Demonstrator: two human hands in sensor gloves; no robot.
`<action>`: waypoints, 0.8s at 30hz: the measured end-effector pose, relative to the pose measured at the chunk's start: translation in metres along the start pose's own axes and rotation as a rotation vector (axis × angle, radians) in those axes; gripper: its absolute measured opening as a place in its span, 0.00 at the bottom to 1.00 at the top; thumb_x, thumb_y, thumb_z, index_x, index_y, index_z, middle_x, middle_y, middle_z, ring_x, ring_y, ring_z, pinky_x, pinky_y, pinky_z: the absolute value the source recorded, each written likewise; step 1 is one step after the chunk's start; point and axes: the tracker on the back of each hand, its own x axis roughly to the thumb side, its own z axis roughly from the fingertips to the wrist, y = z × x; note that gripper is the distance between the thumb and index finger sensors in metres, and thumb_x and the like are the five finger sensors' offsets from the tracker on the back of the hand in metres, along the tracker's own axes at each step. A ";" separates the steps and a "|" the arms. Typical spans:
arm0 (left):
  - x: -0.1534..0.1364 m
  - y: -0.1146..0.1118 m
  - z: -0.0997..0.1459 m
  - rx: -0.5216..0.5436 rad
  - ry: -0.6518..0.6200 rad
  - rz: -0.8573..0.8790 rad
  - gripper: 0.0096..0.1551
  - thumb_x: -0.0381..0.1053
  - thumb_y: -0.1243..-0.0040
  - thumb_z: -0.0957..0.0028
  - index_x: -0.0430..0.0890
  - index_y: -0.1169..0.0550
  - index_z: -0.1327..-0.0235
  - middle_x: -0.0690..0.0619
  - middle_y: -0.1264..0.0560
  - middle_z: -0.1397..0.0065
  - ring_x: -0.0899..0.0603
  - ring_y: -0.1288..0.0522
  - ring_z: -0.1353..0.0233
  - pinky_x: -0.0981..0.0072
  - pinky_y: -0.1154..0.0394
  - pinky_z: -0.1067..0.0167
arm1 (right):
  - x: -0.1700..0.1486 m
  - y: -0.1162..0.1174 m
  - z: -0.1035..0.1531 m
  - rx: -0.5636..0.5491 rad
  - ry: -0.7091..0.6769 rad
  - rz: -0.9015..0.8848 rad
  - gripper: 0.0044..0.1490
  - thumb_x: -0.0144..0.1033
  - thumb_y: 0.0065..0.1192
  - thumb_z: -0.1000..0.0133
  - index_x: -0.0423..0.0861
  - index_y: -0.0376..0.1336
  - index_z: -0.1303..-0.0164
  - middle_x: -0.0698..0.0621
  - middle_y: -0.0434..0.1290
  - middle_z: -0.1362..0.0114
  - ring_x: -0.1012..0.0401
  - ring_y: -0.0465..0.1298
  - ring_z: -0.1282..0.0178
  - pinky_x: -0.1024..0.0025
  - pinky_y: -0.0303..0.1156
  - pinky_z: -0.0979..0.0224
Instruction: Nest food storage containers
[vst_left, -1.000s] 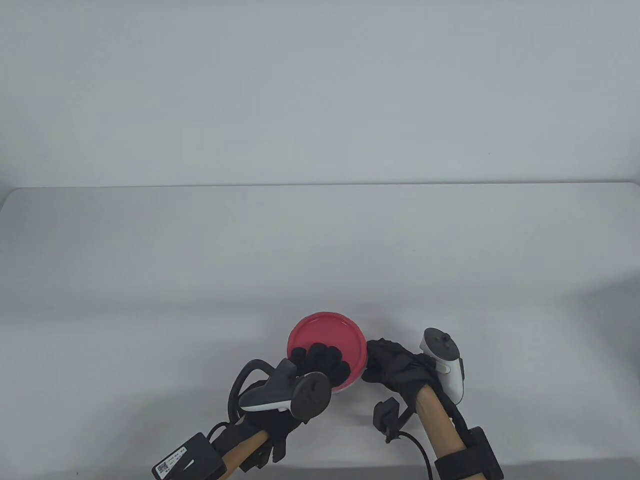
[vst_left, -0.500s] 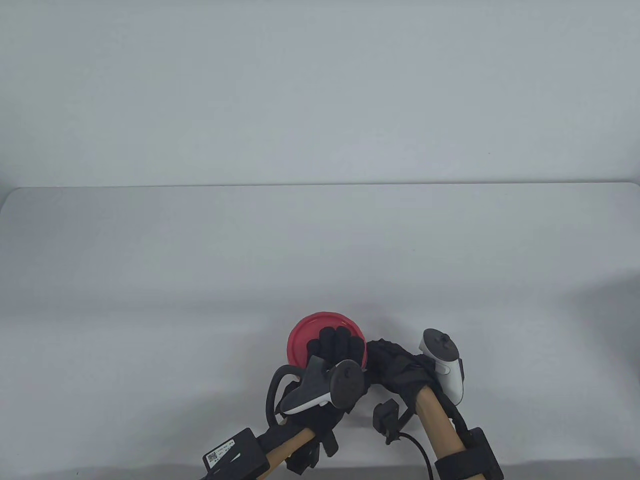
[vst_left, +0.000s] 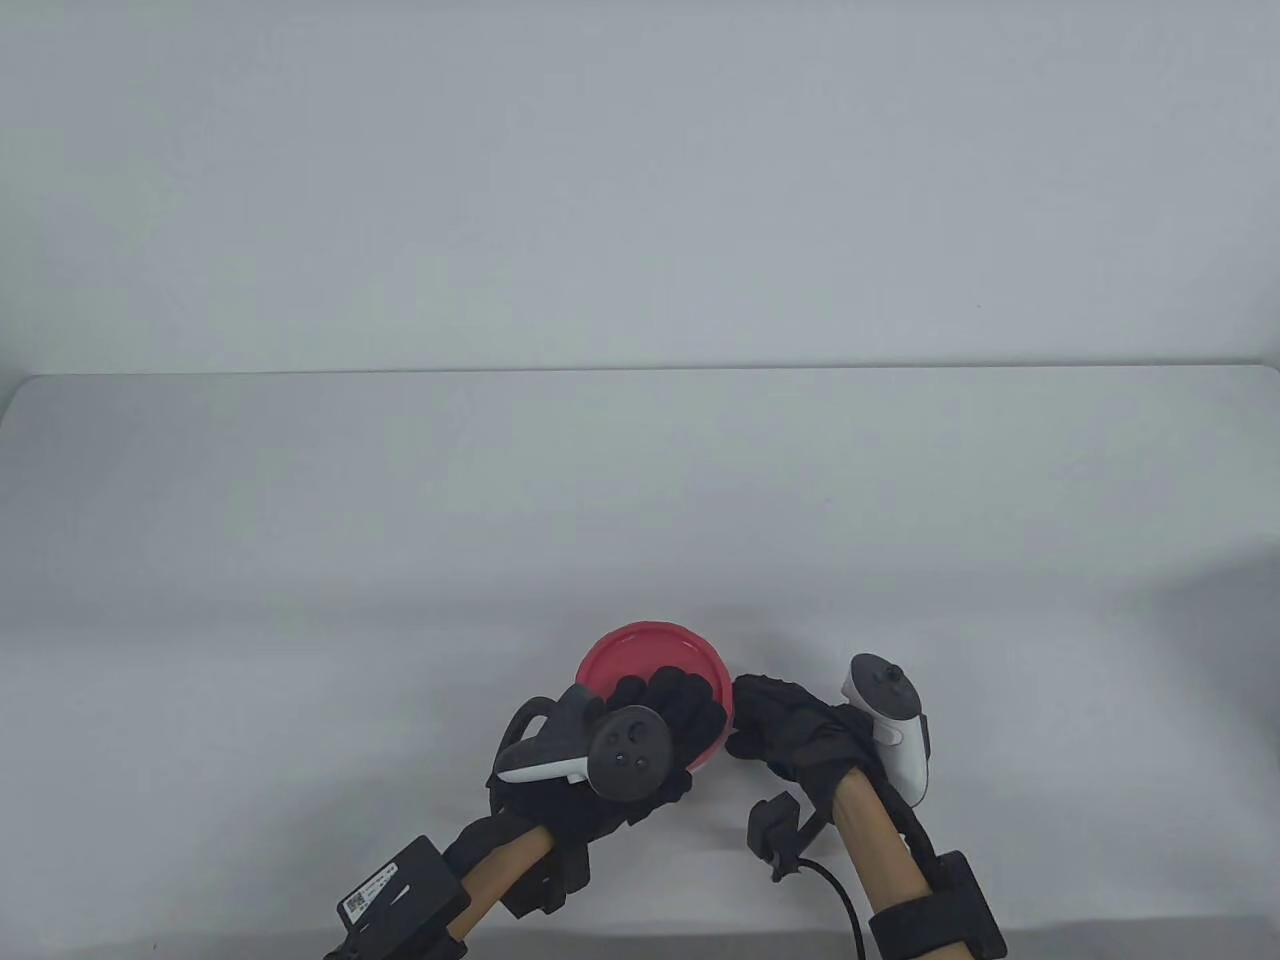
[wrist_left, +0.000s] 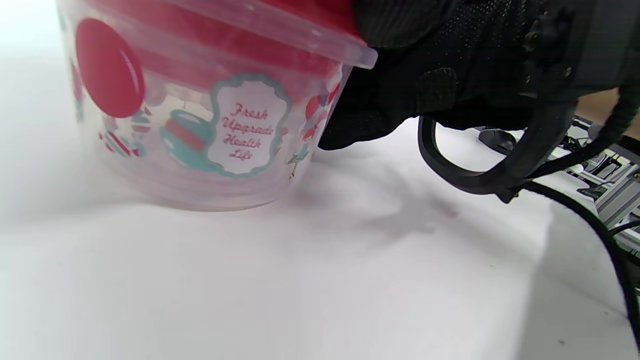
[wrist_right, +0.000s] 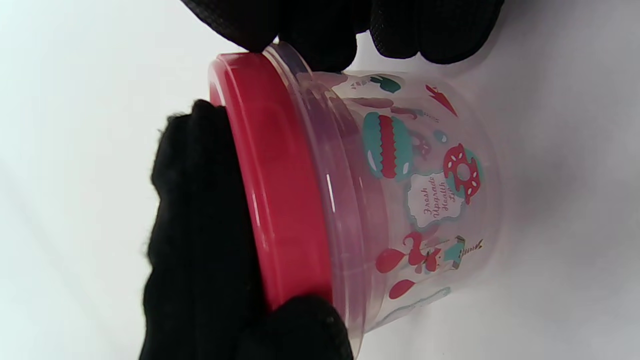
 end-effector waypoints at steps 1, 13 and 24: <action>0.000 0.000 0.000 0.001 0.000 -0.002 0.37 0.56 0.58 0.31 0.61 0.56 0.12 0.59 0.63 0.08 0.46 0.67 0.10 0.55 0.68 0.16 | 0.000 0.000 0.000 -0.001 0.002 0.000 0.23 0.31 0.46 0.32 0.27 0.59 0.39 0.33 0.42 0.19 0.37 0.52 0.23 0.42 0.58 0.29; -0.008 0.029 0.015 0.263 0.111 0.070 0.41 0.65 0.60 0.33 0.60 0.54 0.09 0.51 0.61 0.06 0.37 0.65 0.09 0.39 0.68 0.20 | 0.031 -0.011 0.017 -0.322 -0.174 0.326 0.31 0.37 0.47 0.31 0.32 0.54 0.24 0.29 0.43 0.17 0.34 0.53 0.23 0.39 0.58 0.30; -0.065 0.099 0.085 0.493 0.506 0.092 0.44 0.65 0.52 0.35 0.65 0.54 0.10 0.58 0.66 0.06 0.42 0.70 0.08 0.37 0.74 0.22 | 0.114 -0.021 0.052 -0.614 -0.499 0.902 0.35 0.41 0.51 0.32 0.42 0.52 0.15 0.39 0.48 0.12 0.37 0.50 0.18 0.32 0.52 0.30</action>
